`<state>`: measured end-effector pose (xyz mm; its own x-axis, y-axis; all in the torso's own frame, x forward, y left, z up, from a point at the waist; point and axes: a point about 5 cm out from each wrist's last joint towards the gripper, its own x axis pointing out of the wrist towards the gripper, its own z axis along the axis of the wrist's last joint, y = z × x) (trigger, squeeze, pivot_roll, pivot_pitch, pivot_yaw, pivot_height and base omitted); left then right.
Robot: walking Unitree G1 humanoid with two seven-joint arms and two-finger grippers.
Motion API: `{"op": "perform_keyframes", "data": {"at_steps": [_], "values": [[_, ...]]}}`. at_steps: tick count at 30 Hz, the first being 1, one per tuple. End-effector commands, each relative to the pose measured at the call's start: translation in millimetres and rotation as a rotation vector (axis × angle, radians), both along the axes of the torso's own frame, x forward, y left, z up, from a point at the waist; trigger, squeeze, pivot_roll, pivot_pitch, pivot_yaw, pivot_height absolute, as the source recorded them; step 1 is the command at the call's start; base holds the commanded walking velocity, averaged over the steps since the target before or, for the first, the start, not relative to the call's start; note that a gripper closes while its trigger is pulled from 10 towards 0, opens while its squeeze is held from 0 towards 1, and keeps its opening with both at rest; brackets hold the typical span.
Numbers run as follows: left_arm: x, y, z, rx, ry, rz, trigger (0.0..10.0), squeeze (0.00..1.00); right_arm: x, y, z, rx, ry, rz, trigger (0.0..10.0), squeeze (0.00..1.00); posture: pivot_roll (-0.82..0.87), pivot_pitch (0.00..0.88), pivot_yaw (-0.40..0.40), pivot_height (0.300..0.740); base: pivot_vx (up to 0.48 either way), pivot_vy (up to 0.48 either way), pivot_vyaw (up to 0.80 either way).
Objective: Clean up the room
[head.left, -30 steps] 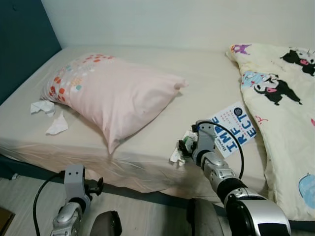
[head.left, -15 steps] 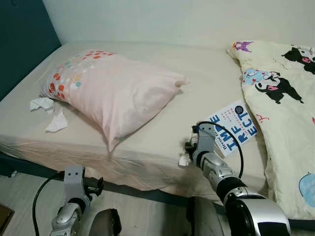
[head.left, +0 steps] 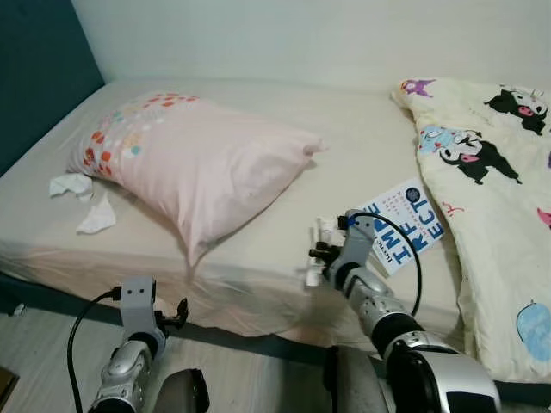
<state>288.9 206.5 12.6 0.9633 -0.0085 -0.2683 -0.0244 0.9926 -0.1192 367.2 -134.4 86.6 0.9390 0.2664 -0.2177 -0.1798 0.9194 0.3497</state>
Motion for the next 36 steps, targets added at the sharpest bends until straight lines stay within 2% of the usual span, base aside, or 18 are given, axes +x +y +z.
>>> {"op": "perform_keyframes", "data": {"at_steps": [1,2,4,5,7,12,20,22,25,26,28,34,36], "values": [[-1.4,-0.1,-5,-0.049,0.031,0.04,10.0,0.0,0.8,9.1,9,0.146,-0.079,0.059,0.0,0.0,0.02,0.047,-0.008,0.517,0.0,0.0,0.0],[0.9,0.4,-2,-0.059,0.023,0.05,10.0,0.0,0.9,12.4,13,0.203,-0.114,0.09,0.0,0.0,0.02,0.047,-0.008,0.517,0.0,0.0,0.0],[0.9,0.4,-2,-0.059,0.023,0.05,10.0,0.0,0.9,12.4,13,0.203,-0.114,0.09,0.0,0.0,0.02,0.047,-0.008,0.517,0.0,0.0,0.0],[7.6,3.0,4,-0.104,-0.004,0.088,10.0,0.0,-0.9,18.9,17,0.277,-0.149,0.157,0.0,0.0,0.0,0.022,-0.008,0.527,0.0,0.0,0.0],[12.9,4.6,10,-0.135,-0.03,0.113,10.0,0.0,-4.1,23.1,15,0.298,-0.154,0.197,0.0,0.0,-0.01,0.01,-0.008,0.537,0.0,0.0,0.0],[22.8,10.6,24,-0.147,-0.089,0.152,10.0,0.0,-13.4,26.3,2,0.312,-0.136,0.234,0.0,0.0,-0.02,0.0,-0.008,0.562,0.0,0.0,0.0],[25.7,20.1,29,-0.123,-0.096,0.19,10.0,0.0,-20.3,30.0,-8,0.295,-0.106,0.26,0.0,0.0,-0.01,0.0,-0.008,0.587,0.0,0.0,0.0],[22.5,22.6,25,-0.111,-0.072,0.196,10.0,0.0,-23.6,31.4,-13,0.281,-0.09,0.273,0.0,0.0,-0.02,0.0,0.0,0.592,0.0,0.0,0.0],[2.9,27.1,2,-0.089,0.039,0.21,10.0,0.0,-37.5,34.8,-34,0.187,-0.015,0.312,0.0,0.0,-0.02,0.0,0.001,0.607,0.0,0.0,0.0],[2.9,27.1,2,-0.089,0.039,0.21,10.0,0.0,-37.5,34.8,-34,0.187,-0.015,0.312,0.0,0.0,-0.02,0.0,0.001,0.607,0.0,0.0,0.0],[-9.8,29.1,-11,-0.093,0.097,0.231,10.0,0.0,-44.8,34.9,-45,0.167,0.024,0.322,0.0,0.0,-0.01,0.0,-0.003,0.617,0.0,0.0,0.0],[-24.1,31.7,-24,-0.096,0.158,0.257,10.0,0.0,-51.1,34.5,-53,0.16,0.053,0.323,0.0,0.0,-0.01,0.0,-0.006,0.632,0.0,0.0,0.0],[-35.2,34.3,-33,-0.087,0.206,0.272,10.0,0.0,-53.9,34.7,-56,0.147,0.067,0.327,0.0,0.0,-0.01,0.0,-0.01,0.642,0.0,0.0,0.0]]}}
